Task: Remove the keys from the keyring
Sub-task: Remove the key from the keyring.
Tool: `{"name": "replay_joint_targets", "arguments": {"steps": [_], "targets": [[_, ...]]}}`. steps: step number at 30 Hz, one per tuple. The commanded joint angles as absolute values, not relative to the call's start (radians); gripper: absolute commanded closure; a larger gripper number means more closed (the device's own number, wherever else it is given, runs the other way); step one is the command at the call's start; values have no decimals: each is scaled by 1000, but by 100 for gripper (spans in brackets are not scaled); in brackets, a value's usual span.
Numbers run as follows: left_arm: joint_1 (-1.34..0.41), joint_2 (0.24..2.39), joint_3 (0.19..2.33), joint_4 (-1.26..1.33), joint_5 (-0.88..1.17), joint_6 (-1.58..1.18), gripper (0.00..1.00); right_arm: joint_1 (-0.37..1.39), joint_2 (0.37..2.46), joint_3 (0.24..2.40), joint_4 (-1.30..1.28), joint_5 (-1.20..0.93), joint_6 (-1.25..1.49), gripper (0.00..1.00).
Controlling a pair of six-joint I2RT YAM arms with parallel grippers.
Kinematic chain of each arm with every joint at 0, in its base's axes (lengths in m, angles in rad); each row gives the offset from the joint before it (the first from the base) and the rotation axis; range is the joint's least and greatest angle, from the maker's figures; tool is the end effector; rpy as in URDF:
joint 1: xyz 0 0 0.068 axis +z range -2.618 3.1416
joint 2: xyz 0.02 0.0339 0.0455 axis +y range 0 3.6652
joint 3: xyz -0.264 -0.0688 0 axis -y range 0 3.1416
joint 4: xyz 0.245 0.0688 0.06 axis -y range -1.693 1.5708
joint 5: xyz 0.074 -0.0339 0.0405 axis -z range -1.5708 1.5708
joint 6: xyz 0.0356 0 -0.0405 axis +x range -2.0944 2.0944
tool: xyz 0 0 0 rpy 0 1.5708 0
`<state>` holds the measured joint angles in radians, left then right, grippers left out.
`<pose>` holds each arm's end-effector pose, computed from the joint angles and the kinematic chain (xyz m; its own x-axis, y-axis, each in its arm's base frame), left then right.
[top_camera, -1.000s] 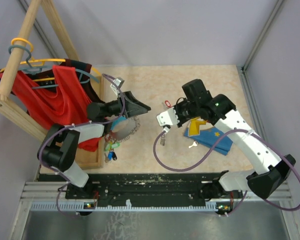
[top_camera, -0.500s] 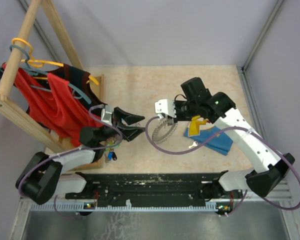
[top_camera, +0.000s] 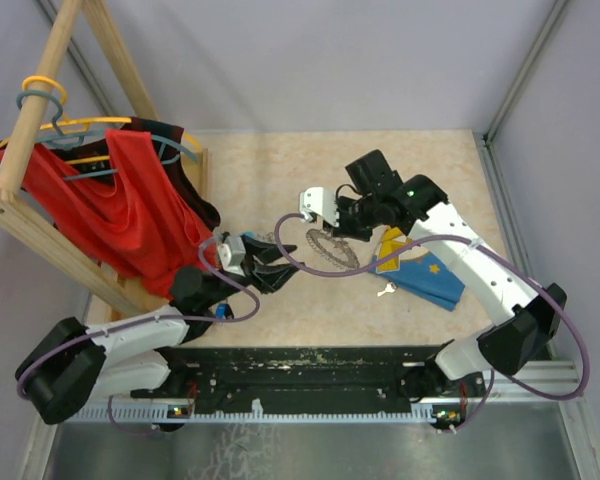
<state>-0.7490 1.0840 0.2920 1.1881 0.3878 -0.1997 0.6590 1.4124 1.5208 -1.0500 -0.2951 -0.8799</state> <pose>0.1446 -0.1528 0.2559 0.1012 -0.3449 -0.9332 0.9243 0.3796 -0.0400 0.2143 0.1790 0.3730 0.1485 -0.8177 -0.5562 -0.9522 0.0337 -0.3037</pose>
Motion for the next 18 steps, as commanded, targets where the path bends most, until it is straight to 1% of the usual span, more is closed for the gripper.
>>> {"name": "replay_joint_targets", "arguments": {"steps": [1,8,18], "targets": [[-801,1170,321,1199,308,-181,51,672,1424,1589,-1011,-348,-826,100],[-815,1274,383,1211,219,-121,56,673,1434,1577,-1010,-392,-821,100],[-813,1353,448,1201,272,-60,58,672,1419,1549,-994,-429,-822,100]]}}
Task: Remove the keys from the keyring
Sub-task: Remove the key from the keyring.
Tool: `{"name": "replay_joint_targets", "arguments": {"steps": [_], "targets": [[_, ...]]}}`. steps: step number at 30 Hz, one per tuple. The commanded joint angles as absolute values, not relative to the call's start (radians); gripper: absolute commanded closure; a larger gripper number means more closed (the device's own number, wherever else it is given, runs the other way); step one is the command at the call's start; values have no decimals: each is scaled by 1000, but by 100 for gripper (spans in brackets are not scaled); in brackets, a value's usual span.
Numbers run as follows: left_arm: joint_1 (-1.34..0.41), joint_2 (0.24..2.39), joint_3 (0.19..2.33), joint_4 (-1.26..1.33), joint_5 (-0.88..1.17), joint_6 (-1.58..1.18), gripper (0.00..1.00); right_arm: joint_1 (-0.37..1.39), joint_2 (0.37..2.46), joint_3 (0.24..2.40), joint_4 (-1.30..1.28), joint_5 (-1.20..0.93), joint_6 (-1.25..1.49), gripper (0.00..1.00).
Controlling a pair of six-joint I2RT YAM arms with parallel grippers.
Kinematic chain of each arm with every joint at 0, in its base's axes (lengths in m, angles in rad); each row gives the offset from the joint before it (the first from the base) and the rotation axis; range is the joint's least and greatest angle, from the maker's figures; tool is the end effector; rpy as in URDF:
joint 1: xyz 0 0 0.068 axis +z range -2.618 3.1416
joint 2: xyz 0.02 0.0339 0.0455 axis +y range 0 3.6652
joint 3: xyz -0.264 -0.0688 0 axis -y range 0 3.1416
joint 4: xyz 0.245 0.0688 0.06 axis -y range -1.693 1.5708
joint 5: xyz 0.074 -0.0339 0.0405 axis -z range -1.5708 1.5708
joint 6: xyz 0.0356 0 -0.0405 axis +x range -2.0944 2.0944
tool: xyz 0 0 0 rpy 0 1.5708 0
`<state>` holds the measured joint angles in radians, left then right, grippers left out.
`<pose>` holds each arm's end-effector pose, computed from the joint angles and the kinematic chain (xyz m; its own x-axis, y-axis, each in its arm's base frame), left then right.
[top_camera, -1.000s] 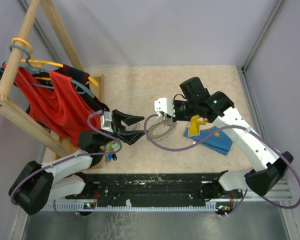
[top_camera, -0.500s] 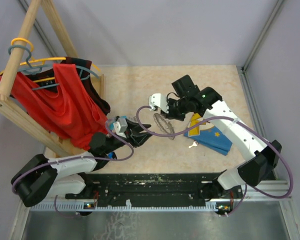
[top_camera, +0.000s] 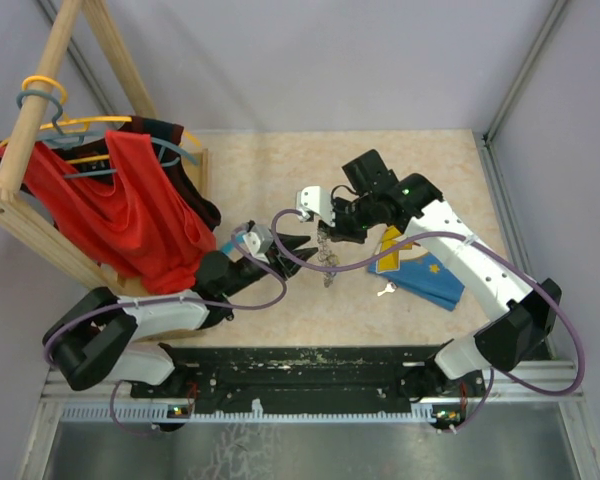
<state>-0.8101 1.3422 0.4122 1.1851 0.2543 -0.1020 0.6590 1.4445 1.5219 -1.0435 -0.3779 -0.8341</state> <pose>0.1725 -0.1943 0.2375 0.0846 -0.2318 -0.9691 0.8821 0.4698 -0.0354 0.2191 0.1863 0.3661 0.1074 -0.7876 -0.6068 -0.9755 0.0343 -0.2172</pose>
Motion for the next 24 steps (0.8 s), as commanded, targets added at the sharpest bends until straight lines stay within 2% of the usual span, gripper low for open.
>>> {"name": "replay_joint_targets", "arguments": {"steps": [1,7,13,18,24], "targets": [[-812,1355,454,1197,272,-55,59,672,1418,1547,-994,-433,-822,100],[-813,1384,493,1182,298,-50,63,672,1416,1542,-992,-440,-822,100],[-812,1399,507,1174,319,-61,72,673,1414,1536,-988,-439,-822,100],[-810,1395,501,1150,318,-61,74,672,1412,1537,-988,-433,-822,100],[-805,1394,497,1146,322,-67,86,672,1411,1536,-987,-431,-822,100]]}}
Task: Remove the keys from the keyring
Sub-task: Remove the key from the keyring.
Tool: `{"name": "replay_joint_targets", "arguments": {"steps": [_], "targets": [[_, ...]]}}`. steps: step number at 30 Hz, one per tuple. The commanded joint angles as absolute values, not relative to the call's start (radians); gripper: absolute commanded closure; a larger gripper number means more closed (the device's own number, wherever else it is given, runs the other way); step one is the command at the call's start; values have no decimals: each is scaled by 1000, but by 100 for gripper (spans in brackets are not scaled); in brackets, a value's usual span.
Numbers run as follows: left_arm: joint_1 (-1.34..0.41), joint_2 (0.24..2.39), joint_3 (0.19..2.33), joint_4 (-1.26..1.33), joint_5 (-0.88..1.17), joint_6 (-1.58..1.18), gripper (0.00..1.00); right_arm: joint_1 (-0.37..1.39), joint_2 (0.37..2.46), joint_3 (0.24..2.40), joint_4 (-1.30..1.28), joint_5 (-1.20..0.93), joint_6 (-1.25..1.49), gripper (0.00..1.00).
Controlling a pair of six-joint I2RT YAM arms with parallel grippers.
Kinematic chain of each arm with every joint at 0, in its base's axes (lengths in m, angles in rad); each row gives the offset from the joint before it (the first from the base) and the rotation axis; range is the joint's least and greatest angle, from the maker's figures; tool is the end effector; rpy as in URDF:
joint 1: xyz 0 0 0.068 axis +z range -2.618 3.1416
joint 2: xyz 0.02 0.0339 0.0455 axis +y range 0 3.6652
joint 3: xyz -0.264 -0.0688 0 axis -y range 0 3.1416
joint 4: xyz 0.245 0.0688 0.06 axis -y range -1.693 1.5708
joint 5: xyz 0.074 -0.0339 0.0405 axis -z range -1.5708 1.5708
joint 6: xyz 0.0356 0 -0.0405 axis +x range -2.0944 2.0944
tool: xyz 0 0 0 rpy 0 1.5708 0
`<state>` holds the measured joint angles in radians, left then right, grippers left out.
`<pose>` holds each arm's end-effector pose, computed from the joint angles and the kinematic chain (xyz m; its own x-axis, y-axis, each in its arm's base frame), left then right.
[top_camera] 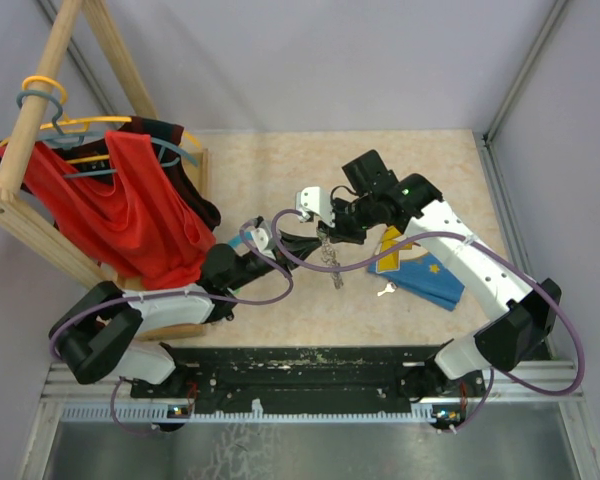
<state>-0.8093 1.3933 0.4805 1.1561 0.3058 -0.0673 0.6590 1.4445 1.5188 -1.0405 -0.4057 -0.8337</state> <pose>0.1823 -0.2068 0.2422 0.1059 -0.2040 -0.9732 0.9010 0.4338 0.0071 0.2185 0.1870 0.3656 0.1107 -0.7748 -0.6225 -0.9790 0.0229 -0.2026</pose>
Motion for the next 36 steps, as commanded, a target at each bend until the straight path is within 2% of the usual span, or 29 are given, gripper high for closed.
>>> {"name": "replay_joint_targets", "arguments": {"steps": [1,5,11,12,15,16,25,32,36], "targets": [[-805,1394,497,1146,322,-68,87,672,1412,1537,-987,-431,-822,100],[-804,1393,497,1145,326,-69,94,672,1413,1536,-987,-431,-822,100],[-802,1384,497,1145,339,-68,100,673,1417,1532,-984,-425,-824,100],[-801,1383,498,1142,344,-67,98,673,1417,1530,-985,-425,-824,100],[-799,1375,492,1137,342,-72,80,670,1419,1530,-985,-422,-824,100],[-799,1371,485,1141,339,-73,77,671,1419,1530,-985,-422,-824,100],[-783,1371,468,1190,368,-102,78,669,1422,1532,-989,-438,-828,100],[-781,1391,480,1189,367,-109,84,669,1424,1533,-993,-451,-831,100],[-779,1388,483,1180,342,-107,82,668,1430,1533,-994,-461,-833,100]]}}
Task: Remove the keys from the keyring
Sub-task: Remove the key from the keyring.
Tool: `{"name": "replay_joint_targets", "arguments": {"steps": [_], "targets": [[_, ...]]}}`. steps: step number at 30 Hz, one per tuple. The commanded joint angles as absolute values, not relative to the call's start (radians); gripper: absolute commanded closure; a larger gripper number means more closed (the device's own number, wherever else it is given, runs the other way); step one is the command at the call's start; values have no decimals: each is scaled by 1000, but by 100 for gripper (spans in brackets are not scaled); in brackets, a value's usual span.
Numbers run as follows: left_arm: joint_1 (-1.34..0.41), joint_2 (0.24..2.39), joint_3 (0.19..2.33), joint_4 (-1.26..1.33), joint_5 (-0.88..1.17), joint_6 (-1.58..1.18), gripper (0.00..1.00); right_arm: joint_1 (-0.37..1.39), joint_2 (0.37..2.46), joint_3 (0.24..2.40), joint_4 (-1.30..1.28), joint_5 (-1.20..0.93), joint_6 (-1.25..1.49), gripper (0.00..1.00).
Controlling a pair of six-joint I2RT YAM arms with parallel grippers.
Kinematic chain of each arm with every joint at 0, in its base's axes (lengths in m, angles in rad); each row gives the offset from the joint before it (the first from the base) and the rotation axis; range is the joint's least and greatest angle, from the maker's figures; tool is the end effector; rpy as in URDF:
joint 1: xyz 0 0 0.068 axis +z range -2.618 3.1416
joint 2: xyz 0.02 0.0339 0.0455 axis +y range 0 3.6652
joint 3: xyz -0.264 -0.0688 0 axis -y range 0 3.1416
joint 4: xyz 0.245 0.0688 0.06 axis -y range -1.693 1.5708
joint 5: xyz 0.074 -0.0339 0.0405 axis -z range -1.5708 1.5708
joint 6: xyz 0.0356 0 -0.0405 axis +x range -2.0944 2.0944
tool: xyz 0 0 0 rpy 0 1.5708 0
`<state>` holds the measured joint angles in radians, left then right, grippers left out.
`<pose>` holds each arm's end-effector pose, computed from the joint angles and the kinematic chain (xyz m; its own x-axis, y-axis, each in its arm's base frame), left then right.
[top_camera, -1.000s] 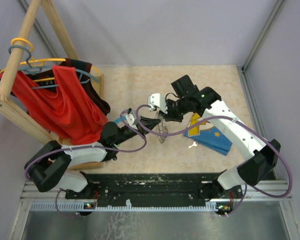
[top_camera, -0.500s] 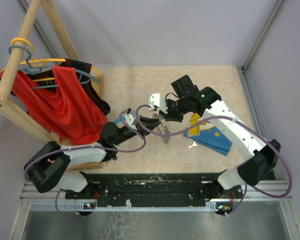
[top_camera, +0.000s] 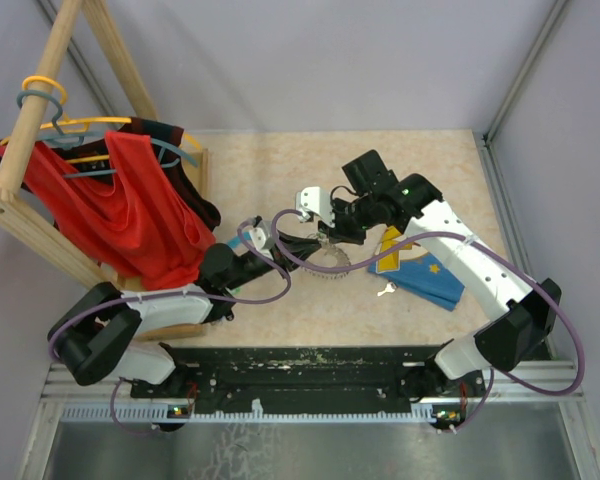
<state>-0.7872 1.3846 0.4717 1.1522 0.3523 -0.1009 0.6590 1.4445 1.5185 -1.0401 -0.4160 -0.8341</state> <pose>0.1838 -0.2019 0.2412 0.0756 -0.2099 -0.9748 0.9138 0.4059 -0.0165 0.2183 0.1872 0.3657 0.1124 -0.7699 -0.6282 -0.9801 0.0182 -0.1977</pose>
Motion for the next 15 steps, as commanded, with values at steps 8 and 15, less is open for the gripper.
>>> {"name": "replay_joint_targets", "arguments": {"steps": [8,15], "targets": [[-779,1391,484,1180,295,-123,72,667,1437,1532,-994,-465,-833,100],[-779,1386,467,1209,268,-128,73,668,1443,1530,-991,-466,-831,100]]}}
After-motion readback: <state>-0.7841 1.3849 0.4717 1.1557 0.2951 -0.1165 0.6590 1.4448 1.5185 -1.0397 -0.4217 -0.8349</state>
